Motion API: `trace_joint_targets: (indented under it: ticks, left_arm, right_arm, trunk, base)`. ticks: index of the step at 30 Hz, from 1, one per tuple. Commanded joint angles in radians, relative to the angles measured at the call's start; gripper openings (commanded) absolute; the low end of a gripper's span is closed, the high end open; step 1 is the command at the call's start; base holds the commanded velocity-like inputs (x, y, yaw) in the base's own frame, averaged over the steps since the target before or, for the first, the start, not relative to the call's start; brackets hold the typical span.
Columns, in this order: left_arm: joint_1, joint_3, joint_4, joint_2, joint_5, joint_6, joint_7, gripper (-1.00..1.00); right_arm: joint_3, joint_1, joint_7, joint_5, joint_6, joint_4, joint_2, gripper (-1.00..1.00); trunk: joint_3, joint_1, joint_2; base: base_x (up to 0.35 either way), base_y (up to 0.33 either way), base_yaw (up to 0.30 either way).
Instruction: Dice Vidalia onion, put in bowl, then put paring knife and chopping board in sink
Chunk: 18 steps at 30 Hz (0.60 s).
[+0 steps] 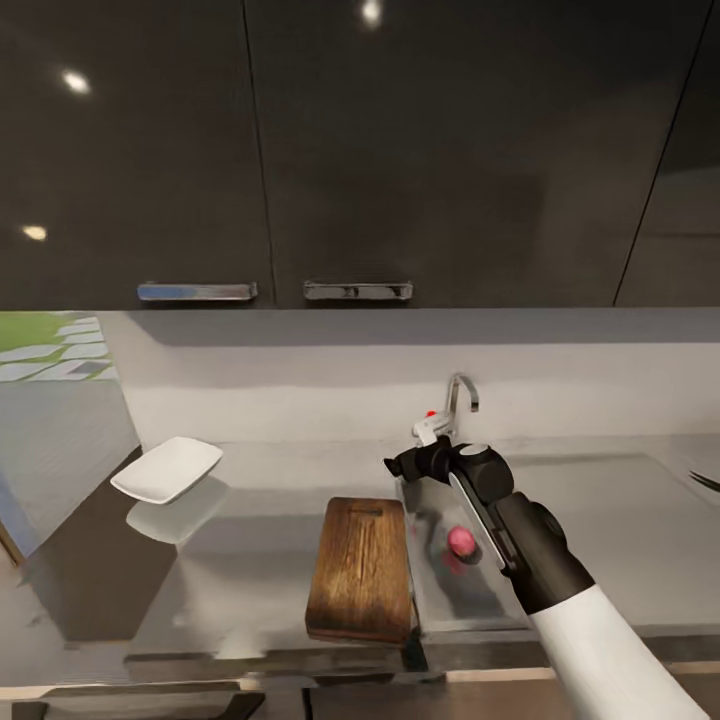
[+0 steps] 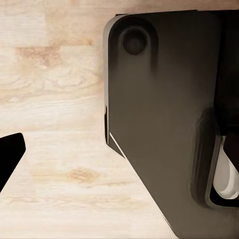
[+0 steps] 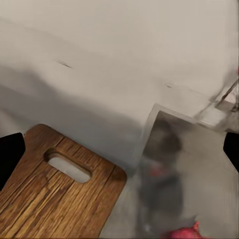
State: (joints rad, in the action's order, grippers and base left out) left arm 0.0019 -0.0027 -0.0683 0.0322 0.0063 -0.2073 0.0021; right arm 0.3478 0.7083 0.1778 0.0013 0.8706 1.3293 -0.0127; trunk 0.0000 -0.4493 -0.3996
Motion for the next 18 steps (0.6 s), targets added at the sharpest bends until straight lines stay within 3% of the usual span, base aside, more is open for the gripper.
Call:
trace_joint_targets:
  ticks: [1, 5, 6, 18]
  left_arm:
    - [0.0, 0.0, -0.002, 0.0, 0.001, -0.006, 0.0, 1.0]
    - [0.0, 0.0, -0.002, 0.0, 0.001, -0.007, 0.0, 1.0]
    - [0.0, 0.0, -0.003, 0.0, 0.001, -0.007, 0.0, 1.0]
    - [0.0, 0.0, -0.004, -0.001, 0.001, -0.007, -0.001, 1.0]
  right_arm:
    - [0.002, 0.0, 0.004, 0.0, 0.004, 0.001, -0.002, 1.0]
    - [0.003, 0.0, 0.065, 0.001, 0.004, 0.001, -0.007, 1.0]
    - [0.004, 0.0, 0.106, -0.002, 0.003, 0.001, -0.029, 1.0]
    - [0.004, 0.0, 0.143, 0.0, 0.004, -0.013, -0.044, 1.0]
  trunk:
    - [0.0, -0.001, 0.0]
    - [0.0, -0.001, 0.0]
    - [0.0, -0.001, 0.0]
    - [-0.006, -0.001, 0.0]
  base:
    - [0.141, -0.165, 0.0]
    - [0.051, -0.062, 0.0]
    - [0.004, -0.005, 0.0]
    - [0.001, -0.001, 0.0]
